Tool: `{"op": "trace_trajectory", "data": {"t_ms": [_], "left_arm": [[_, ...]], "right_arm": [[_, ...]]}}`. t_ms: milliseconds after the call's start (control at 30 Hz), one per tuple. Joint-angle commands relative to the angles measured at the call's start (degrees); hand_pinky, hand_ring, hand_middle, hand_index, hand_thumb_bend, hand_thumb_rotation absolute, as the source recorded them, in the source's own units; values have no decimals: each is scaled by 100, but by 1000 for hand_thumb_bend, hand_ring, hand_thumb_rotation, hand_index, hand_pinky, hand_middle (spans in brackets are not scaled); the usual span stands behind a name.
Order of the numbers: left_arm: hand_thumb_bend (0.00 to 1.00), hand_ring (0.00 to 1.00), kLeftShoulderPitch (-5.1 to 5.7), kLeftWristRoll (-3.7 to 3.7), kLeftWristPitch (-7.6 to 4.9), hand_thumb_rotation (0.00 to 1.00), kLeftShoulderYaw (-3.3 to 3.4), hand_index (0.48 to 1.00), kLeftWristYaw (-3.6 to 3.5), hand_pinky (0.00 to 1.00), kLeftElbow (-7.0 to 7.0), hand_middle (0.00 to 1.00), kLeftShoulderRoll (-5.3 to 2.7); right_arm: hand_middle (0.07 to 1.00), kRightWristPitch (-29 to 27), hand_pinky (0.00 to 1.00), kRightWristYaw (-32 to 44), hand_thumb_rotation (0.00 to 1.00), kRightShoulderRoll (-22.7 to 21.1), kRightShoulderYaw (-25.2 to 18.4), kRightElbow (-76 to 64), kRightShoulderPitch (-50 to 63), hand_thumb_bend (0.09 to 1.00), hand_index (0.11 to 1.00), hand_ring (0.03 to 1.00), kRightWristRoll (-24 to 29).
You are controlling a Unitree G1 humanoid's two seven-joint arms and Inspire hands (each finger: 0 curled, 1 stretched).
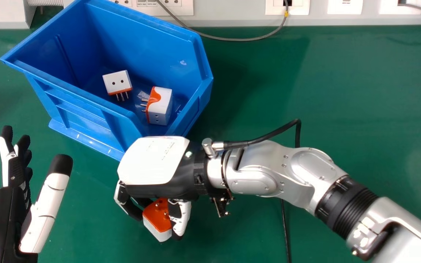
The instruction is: Pick all objects and put in blue box
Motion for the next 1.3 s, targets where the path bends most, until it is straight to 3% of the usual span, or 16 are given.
{"op": "trace_trajectory", "data": {"t_ms": [0,500,867,1267], "left_arm": [[782,1000,16,-66,-45,880,31,1000,-18,1000,-81,1000,32],[788,1000,53,-69,-30,881,55,1000,-44,1000,-112,1000,47],[784,1000,-30,-91,51,881,47,1000,-37,1000,-113,1000,39],[785,1000,-130,-120,159,877,44,1000,-56,999,-144,1000,44]], "right_arm": [[477,-69,361,-37,0,-49,-186,-301,7,502,493,423,219],[462,-52,260,235,0,-408,-450,-1261,413,503,512,379,418],[486,-132,348,571,0,-605,-710,-1843,937,501,455,437,1075],[499,-247,362,776,0,-910,-801,-2621,1337,500,478,432,1210]]}}
